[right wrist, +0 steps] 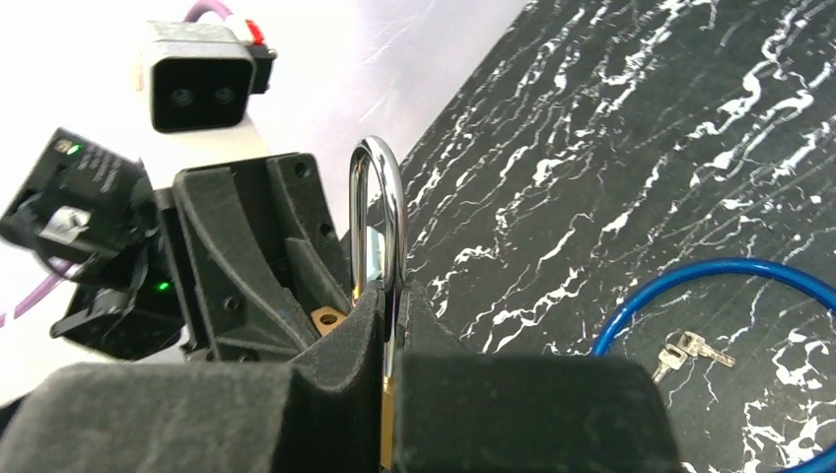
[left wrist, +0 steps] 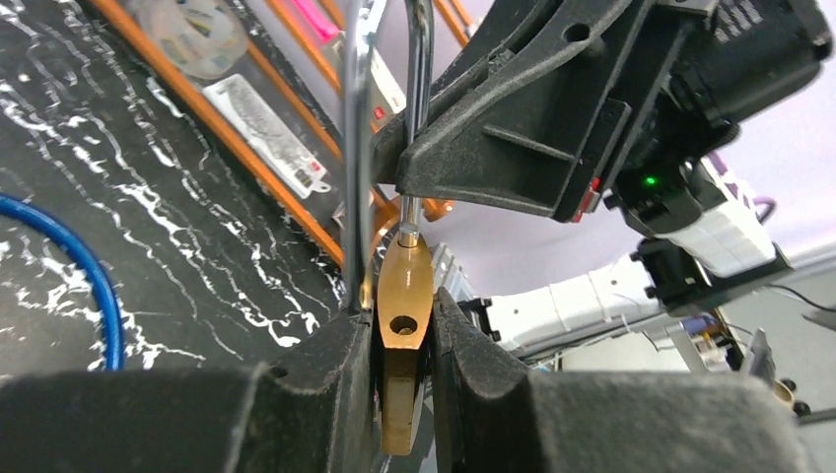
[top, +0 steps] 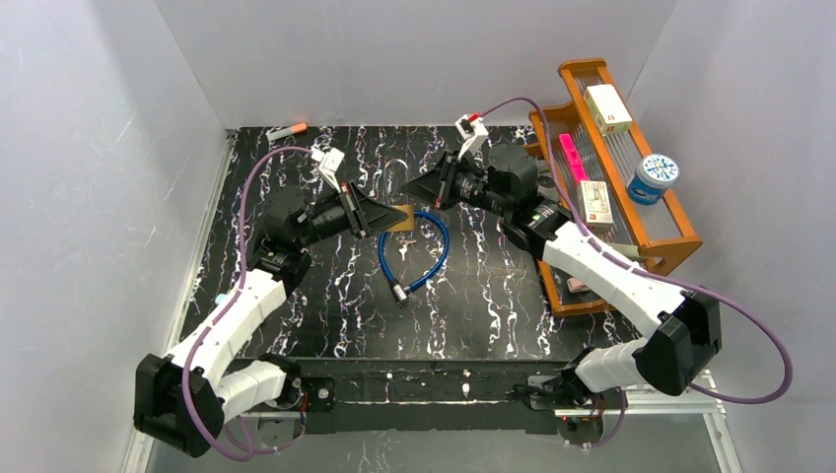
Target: Unlock with the key
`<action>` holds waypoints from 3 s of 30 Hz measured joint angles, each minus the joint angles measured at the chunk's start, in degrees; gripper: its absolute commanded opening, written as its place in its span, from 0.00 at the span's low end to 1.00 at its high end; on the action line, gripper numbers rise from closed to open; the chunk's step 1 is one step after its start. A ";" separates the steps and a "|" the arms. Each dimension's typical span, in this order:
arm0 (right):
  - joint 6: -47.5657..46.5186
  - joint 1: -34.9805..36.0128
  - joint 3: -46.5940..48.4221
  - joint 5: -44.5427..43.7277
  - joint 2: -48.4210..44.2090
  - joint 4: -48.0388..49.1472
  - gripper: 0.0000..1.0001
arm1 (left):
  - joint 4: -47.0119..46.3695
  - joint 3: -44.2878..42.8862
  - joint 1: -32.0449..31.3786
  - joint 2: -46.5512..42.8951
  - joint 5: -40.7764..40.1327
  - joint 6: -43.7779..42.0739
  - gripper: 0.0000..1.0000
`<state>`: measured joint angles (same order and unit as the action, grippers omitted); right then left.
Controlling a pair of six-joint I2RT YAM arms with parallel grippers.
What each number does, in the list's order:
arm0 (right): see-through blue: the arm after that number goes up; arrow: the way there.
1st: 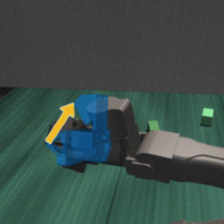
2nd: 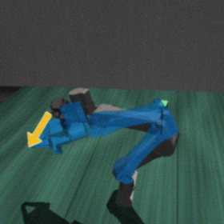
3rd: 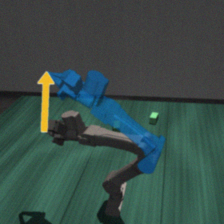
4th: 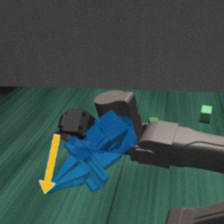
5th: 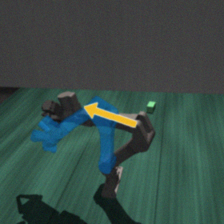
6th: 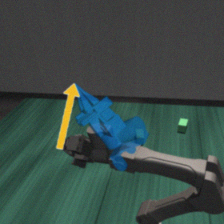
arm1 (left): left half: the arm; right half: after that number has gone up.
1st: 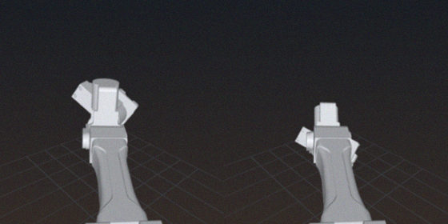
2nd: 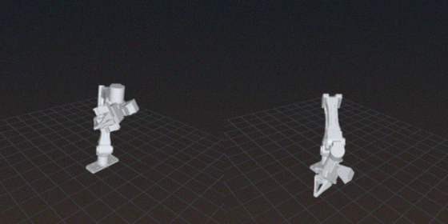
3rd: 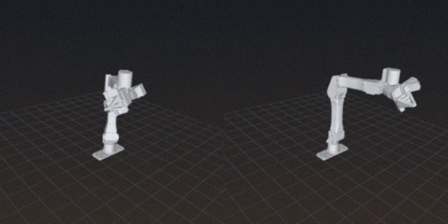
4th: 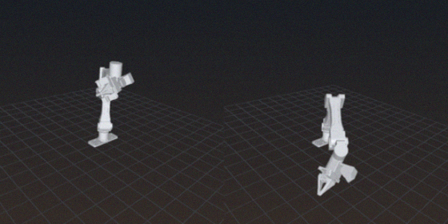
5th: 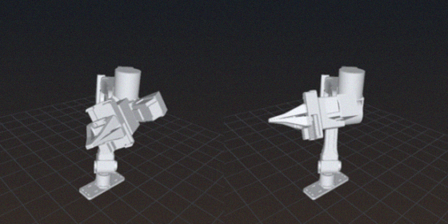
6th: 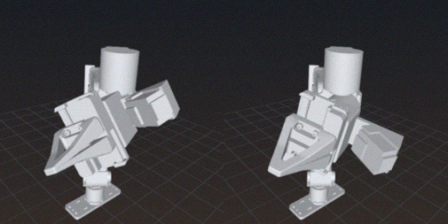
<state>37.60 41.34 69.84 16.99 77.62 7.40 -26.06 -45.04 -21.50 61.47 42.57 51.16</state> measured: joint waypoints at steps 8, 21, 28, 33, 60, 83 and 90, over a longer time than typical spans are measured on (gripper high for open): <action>2.16 1.62 2.08 -7.93 6.05 -4.17 0.01 | 12.07 -1.53 -0.07 1.46 -7.89 -5.29 0.19; 5.92 1.36 2.49 -15.56 6.21 -7.04 0.01 | 6.12 1.60 0.83 3.04 -5.22 1.81 0.32; 7.41 1.03 2.51 -15.52 6.21 -7.26 0.01 | 4.68 1.60 0.98 4.28 -5.27 2.05 0.11; 8.37 0.57 3.21 -15.37 6.67 -9.16 0.01 | 2.93 1.55 0.92 5.62 -5.01 1.42 0.00; 7.89 0.61 10.58 -17.05 10.75 -15.10 0.62 | 30.42 -2.56 0.76 1.73 -25.33 -20.26 0.00; 9.64 0.39 5.25 -17.00 4.28 -14.56 0.61 | 13.14 1.40 14.86 20.70 -24.06 -5.88 0.00; 10.08 0.39 4.94 -17.03 2.84 -15.65 0.60 | 4.83 1.70 18.88 26.58 -24.37 -5.92 0.00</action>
<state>47.68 41.74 74.78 -0.03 80.47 -8.25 -21.23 -43.33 -2.61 88.05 18.20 45.23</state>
